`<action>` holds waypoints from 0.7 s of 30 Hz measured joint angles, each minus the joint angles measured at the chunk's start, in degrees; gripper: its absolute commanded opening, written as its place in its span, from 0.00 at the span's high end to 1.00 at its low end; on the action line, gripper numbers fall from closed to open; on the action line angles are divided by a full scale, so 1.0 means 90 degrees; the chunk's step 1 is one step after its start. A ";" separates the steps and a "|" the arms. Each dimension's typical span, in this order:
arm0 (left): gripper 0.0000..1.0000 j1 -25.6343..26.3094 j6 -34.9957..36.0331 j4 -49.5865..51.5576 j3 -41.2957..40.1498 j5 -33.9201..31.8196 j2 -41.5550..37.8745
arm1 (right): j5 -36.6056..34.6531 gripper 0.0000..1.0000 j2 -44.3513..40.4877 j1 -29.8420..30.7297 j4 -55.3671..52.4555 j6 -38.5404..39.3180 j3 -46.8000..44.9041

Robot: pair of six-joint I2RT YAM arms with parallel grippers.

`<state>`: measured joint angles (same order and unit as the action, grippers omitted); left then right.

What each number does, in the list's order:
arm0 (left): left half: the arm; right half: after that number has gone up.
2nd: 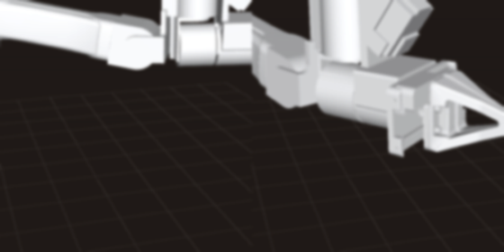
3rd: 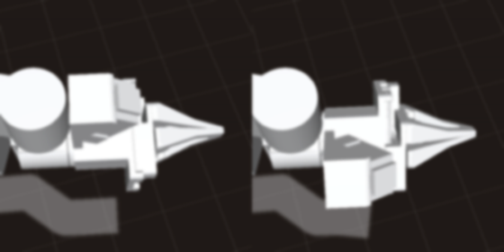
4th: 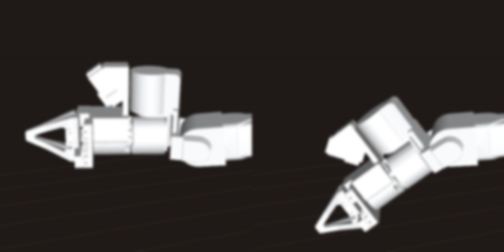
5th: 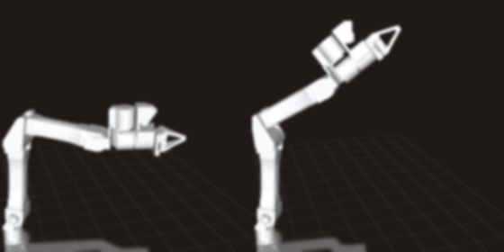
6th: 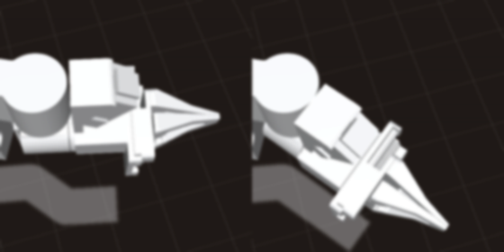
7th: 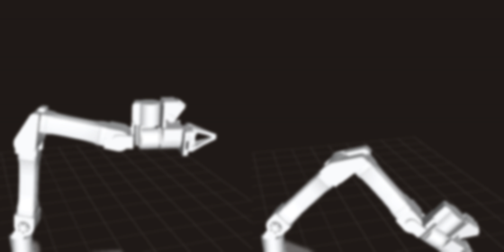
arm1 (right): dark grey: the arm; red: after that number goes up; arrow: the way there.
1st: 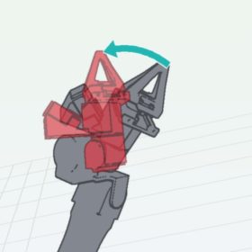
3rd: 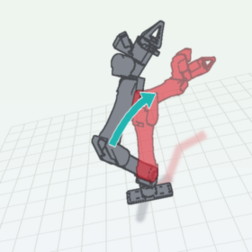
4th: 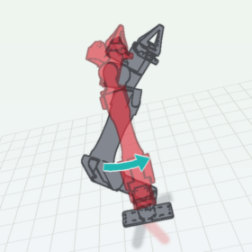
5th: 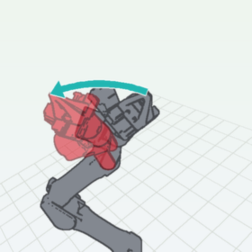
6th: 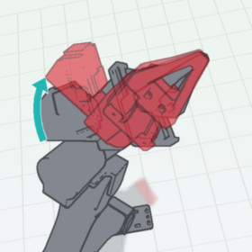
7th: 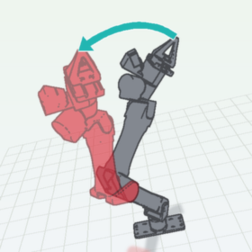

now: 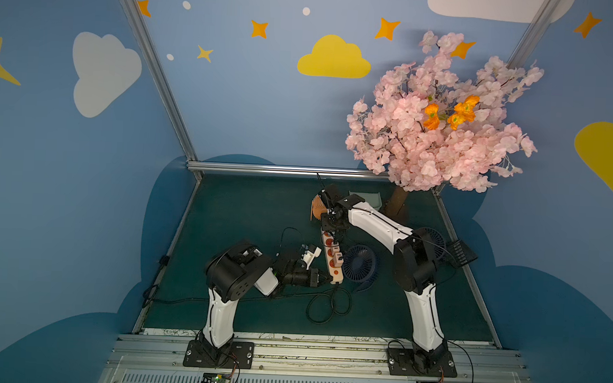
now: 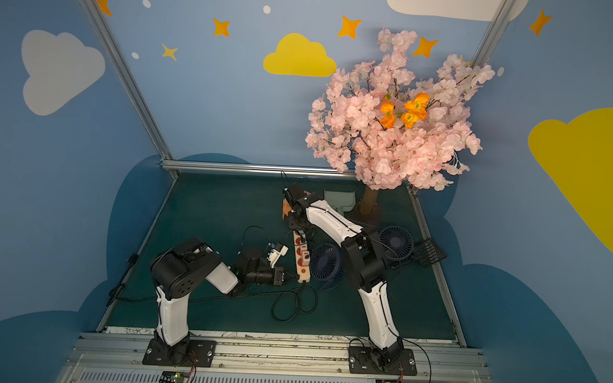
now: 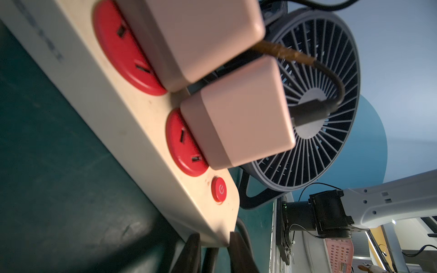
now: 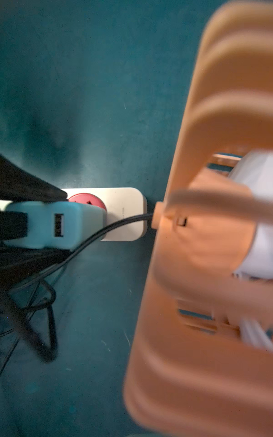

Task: Plug the desk fan into the power strip
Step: Insert the plug into the socket.

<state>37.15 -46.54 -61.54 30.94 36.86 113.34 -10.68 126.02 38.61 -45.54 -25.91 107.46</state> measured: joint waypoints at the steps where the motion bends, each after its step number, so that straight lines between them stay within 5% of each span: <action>1: 0.74 0.0000 0.0000 0.0000 0.0000 0.0000 0.0000 | 0.0000 1.00 0.0002 0.0000 0.0000 0.0002 -0.0005; 21: 0.74 -0.0002 0.0000 0.0005 -0.0005 -0.0010 -0.0005 | 0.0551 1.00 -0.0253 -0.0151 0.0527 -0.0248 -0.0714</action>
<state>37.12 -46.54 -61.49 30.89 36.77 113.30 -5.72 123.74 37.26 -40.80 -28.14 101.03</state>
